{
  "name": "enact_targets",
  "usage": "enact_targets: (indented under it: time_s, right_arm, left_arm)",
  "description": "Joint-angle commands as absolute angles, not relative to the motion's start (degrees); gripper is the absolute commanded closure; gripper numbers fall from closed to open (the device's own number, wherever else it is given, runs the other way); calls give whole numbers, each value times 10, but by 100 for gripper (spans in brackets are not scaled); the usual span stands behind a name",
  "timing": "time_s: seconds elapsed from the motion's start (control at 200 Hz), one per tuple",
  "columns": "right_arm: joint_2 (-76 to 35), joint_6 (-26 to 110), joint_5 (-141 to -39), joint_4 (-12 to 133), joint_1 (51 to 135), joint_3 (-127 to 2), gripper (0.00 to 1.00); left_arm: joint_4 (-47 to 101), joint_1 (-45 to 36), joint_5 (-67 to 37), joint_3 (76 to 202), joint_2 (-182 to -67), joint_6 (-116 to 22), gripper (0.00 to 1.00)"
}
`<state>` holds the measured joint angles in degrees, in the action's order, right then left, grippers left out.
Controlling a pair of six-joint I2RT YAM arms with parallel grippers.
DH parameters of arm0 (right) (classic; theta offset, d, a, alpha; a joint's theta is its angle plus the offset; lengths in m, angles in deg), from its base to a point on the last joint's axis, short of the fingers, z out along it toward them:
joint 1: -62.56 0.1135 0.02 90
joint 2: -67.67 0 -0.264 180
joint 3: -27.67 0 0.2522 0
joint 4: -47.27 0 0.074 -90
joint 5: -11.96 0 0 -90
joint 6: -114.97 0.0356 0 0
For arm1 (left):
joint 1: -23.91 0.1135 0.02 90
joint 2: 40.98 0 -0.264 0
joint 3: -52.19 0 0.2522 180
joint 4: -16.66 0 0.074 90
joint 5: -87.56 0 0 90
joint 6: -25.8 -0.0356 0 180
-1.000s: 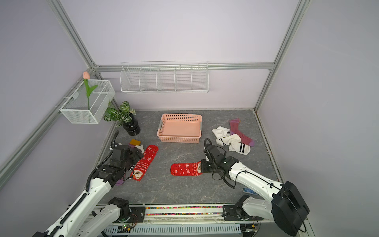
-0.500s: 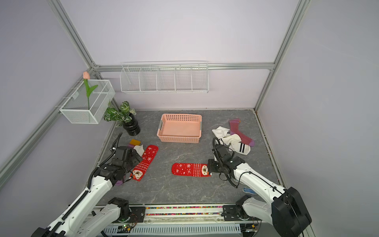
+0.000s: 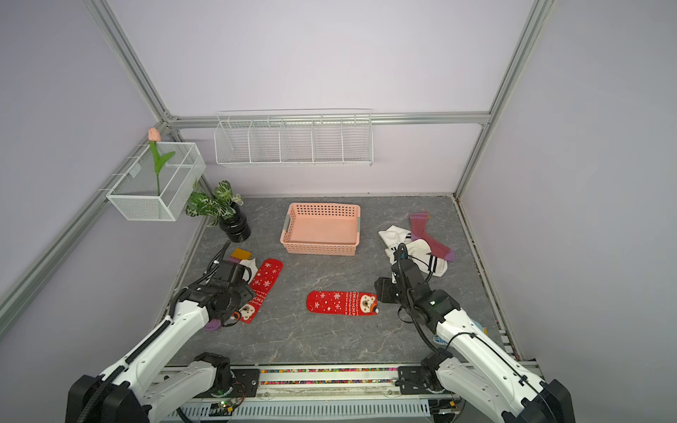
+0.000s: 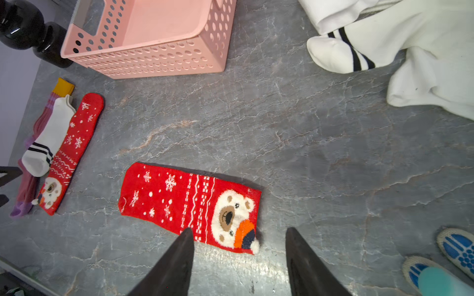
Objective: Place the socks together as a pair
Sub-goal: Flatten out the sock at the center of the board, then pick up the sock from the center of the board.
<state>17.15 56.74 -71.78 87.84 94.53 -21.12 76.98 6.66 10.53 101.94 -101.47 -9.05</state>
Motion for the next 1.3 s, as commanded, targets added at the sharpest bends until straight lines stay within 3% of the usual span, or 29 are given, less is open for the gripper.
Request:
enact_targets:
  time_s: [0.0,0.2,0.31,0.5,0.965,1.295]
  right_arm:
    - [182,583,-704,852,945,-191,41]
    - [193,596,-706,825,945,-168,41]
    - [194,596,-707,823,945,-165,41]
    - [199,596,-700,827,944,-162,41]
    - [210,610,-704,826,945,-158,41]
    - [206,615,-731,777,968,-154,39]
  left_arm:
    - [796,70,83,1009,-1029,-60,29]
    - [744,70,69,963,-1017,-40,30]
    - [731,69,70,948,-1007,-33,40]
    - [716,70,71,915,-973,-26,43]
    - [658,69,43,874,-961,4,63]
    - [648,69,-27,888,-939,14,95]
